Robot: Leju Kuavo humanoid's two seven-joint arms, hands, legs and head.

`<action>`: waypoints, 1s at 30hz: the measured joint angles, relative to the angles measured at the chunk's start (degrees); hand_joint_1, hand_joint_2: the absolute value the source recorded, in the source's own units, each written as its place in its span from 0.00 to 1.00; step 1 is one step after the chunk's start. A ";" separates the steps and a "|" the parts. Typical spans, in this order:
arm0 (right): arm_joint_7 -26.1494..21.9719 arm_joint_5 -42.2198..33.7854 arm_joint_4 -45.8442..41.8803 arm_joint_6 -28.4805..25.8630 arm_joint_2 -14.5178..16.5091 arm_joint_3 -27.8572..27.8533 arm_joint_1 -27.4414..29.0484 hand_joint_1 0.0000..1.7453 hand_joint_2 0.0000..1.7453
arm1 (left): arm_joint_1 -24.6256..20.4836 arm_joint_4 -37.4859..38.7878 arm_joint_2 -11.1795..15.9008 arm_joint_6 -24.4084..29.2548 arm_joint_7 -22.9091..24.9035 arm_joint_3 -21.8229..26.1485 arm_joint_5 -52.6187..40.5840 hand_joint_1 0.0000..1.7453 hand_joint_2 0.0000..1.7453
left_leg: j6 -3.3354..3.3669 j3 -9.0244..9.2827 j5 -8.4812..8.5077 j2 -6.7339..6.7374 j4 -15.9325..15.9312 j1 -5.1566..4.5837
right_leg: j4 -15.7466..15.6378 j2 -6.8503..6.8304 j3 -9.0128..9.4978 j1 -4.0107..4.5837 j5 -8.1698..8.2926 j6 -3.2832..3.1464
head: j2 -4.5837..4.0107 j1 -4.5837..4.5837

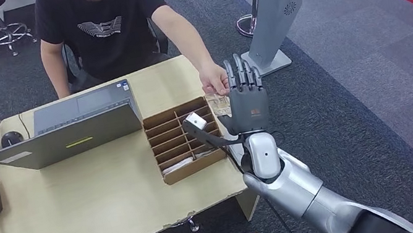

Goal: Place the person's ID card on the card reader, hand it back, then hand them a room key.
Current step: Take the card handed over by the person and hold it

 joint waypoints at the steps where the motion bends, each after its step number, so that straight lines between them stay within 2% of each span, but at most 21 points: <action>1: 0.01 -0.02 0.00 0.00 0.00 -0.02 0.00 0.00 1.00 | -0.03 -0.07 0.00 -0.09 0.02 -0.16 0.00 0.00 0.00 | 0.00 0.00 0.00 0.00 0.00 0.00 | 0.00 0.00 0.00 0.00 0.00 0.00 | 0.00 0.00; 7: 0.00 -0.05 0.00 0.00 -0.02 -0.75 0.19 0.00 1.00 | -0.28 -0.32 0.03 -0.56 0.55 -1.07 -0.02 0.00 0.00 | 0.00 0.01 0.00 0.00 0.00 0.00 | 0.00 0.00 0.00 0.00 0.00 0.00 | 0.00 0.00; 8: -0.06 -0.05 0.00 0.00 -0.03 -0.92 0.28 0.03 1.00 | -0.31 -0.34 0.04 -0.66 0.58 -1.19 -0.02 0.00 0.00 | 0.00 0.01 0.00 0.00 0.00 0.00 | 0.00 0.00 0.00 0.00 0.00 0.00 | 0.00 0.00; 12: -0.56 -0.04 0.00 -0.01 -0.04 -1.45 0.66 0.97 1.00 | -0.43 -0.44 0.10 -0.84 0.64 -1.91 -0.01 0.00 0.00 | 0.00 0.01 0.00 0.01 0.00 0.00 | 0.00 0.01 0.00 0.00 0.00 0.00 | 0.00 0.00; 13: -0.70 -0.07 0.00 -0.02 -0.04 -1.53 0.70 1.00 1.00 | -0.46 -0.45 0.11 -0.85 0.64 -2.05 -0.01 0.00 0.00 | 0.00 0.01 0.00 0.01 0.00 0.00 | 0.00 0.01 -0.01 0.00 0.00 0.00 | 0.00 0.00; 30: -3.19 -1.20 0.00 -0.02 0.00 -2.95 1.06 1.00 1.00 | -0.91 -0.75 0.34 -0.63 1.05 -3.60 1.01 0.00 0.00 | 0.00 0.00 0.00 0.01 0.00 0.00 | 0.00 0.00 0.00 0.00 0.00 0.00 | 0.00 0.00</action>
